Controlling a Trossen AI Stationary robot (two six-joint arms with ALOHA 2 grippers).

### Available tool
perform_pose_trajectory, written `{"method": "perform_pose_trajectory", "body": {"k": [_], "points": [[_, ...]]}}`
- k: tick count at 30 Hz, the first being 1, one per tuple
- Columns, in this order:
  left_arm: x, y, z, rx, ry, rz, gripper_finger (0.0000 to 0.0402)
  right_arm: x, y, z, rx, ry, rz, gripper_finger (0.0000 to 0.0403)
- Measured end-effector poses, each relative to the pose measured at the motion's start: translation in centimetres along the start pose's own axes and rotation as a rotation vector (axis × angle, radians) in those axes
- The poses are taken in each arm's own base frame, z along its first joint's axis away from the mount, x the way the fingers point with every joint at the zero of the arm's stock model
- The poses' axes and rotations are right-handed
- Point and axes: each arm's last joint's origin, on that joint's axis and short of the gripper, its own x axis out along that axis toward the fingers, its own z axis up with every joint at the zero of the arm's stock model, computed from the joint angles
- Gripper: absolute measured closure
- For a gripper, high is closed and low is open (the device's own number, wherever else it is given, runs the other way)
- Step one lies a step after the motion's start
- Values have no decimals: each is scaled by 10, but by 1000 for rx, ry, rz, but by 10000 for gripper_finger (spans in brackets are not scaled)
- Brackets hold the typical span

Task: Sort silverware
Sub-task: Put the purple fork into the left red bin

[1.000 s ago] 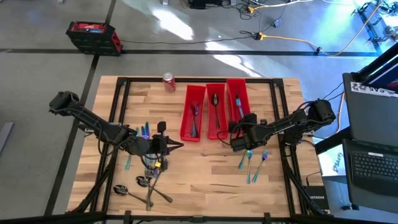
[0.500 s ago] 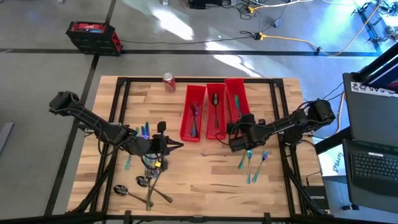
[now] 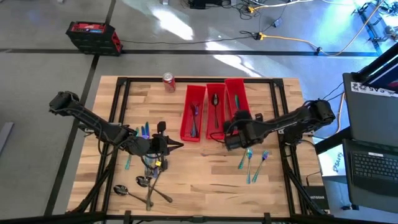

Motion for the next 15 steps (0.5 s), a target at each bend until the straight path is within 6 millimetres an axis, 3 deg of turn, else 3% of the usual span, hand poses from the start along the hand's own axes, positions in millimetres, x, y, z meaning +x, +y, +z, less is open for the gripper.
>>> {"method": "perform_pose_trajectory", "body": {"k": [8,11,15], "points": [[0,0,0,-31,-2,-1,402,-50,7,22,-114,-40,107,314],[0,0,-3,-50,5,0,402,-68,6,10,-161,-51,165,314],[2,-3,-9,-66,9,-74,402,-90,-5,-24,-150,-83,256,314]]}}
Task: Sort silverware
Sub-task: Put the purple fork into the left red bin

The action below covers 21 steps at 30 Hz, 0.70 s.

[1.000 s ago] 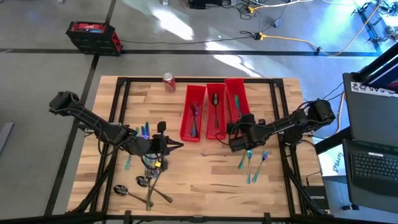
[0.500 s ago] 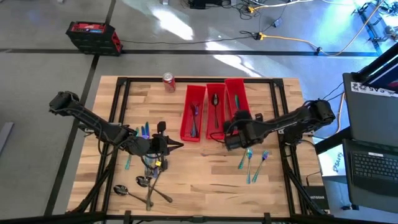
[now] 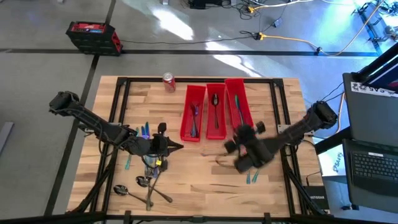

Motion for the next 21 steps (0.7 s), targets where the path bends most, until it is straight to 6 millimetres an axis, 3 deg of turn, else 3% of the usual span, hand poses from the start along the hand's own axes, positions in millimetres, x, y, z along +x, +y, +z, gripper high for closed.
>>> {"method": "perform_pose_trajectory", "body": {"k": [4,8,14,21], "points": [[4,-1,-11,-19,1,-14,402,-15,-14,-31,143,6,7,314],[9,-2,-21,-83,11,-10,402,-18,-28,-51,190,174,-79,314],[18,-12,-26,-106,-64,-38,402,-16,-52,-51,167,348,-29,314],[25,-15,-33,-119,-49,-39,402,-9,-96,-48,258,469,239,314]]}}
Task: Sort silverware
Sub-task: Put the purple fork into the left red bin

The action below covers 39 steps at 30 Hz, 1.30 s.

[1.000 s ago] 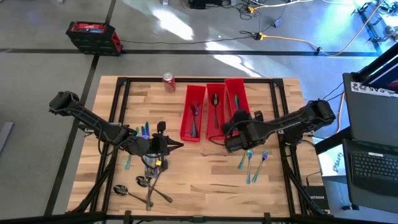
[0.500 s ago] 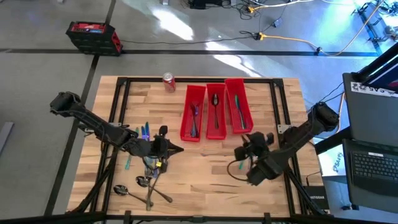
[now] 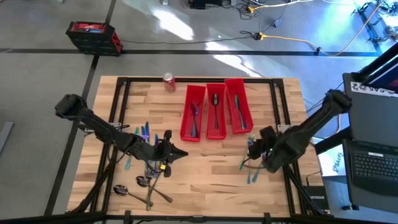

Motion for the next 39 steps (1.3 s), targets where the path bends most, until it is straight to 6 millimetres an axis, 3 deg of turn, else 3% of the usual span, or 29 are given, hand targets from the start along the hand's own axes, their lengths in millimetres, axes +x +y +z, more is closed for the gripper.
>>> {"method": "perform_pose_trajectory", "body": {"k": [6,13,20,28,39], "points": [[0,-1,0,0,0,-3,402,12,-28,-5,-4,186,232,314],[3,2,-3,40,18,14,402,30,-52,-12,15,254,235,314],[3,3,-5,55,39,17,402,44,-54,-21,-49,232,229,311],[4,5,-5,107,42,7,402,57,-68,-23,-105,216,105,310],[10,17,-3,93,46,54,402,70,-65,-12,-111,208,111,295]]}}
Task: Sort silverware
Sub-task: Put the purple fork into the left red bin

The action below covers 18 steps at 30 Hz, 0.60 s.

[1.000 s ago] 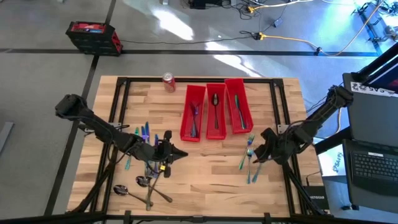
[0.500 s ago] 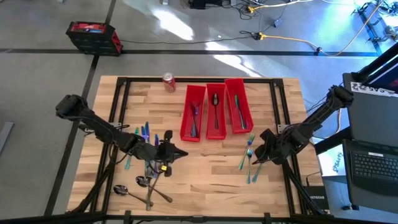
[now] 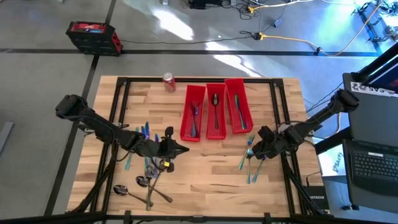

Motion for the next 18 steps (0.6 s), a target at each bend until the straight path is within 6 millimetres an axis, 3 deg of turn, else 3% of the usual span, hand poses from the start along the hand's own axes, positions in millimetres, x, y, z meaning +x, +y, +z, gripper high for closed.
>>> {"method": "perform_pose_trajectory", "body": {"k": [8,18], "points": [[0,0,-2,10,18,3,402,2,-2,5,-48,13,-22,225],[4,8,-1,2,23,32,402,2,4,6,-62,23,47,219]]}}
